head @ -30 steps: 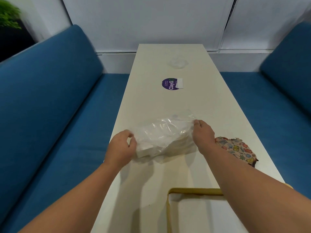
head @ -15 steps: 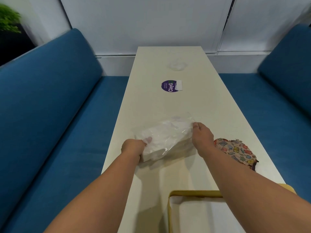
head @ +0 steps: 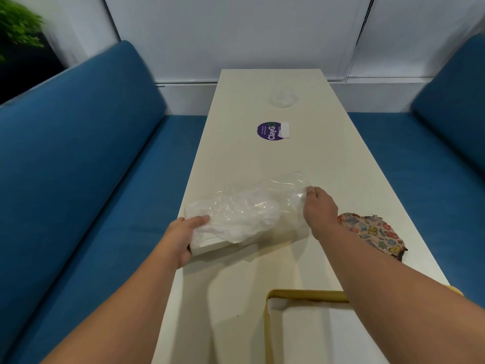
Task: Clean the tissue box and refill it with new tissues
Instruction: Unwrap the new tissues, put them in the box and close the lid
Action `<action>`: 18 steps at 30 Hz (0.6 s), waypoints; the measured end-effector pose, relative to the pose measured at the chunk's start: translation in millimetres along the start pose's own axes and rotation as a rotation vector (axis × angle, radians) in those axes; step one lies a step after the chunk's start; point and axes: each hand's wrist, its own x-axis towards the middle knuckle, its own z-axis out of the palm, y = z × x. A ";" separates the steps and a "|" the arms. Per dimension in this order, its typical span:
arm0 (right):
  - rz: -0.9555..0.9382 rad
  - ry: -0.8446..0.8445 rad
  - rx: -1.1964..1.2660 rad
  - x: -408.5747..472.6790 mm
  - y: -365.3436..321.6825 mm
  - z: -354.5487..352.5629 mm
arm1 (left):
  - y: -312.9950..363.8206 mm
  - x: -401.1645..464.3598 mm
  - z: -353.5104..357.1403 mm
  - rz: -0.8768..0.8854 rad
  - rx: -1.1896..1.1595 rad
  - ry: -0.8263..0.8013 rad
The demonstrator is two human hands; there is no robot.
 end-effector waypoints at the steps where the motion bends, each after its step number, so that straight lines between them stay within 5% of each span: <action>1: 0.003 0.004 -0.004 0.5 0.3 -0.1 | -1.3 -1.6 -6.4 0.000 -0.017 -0.004; 18: -0.018 0.018 -0.086 -0.1 -12.7 -7.3 | 9.5 -77.2 -93.2 0.081 -0.060 0.227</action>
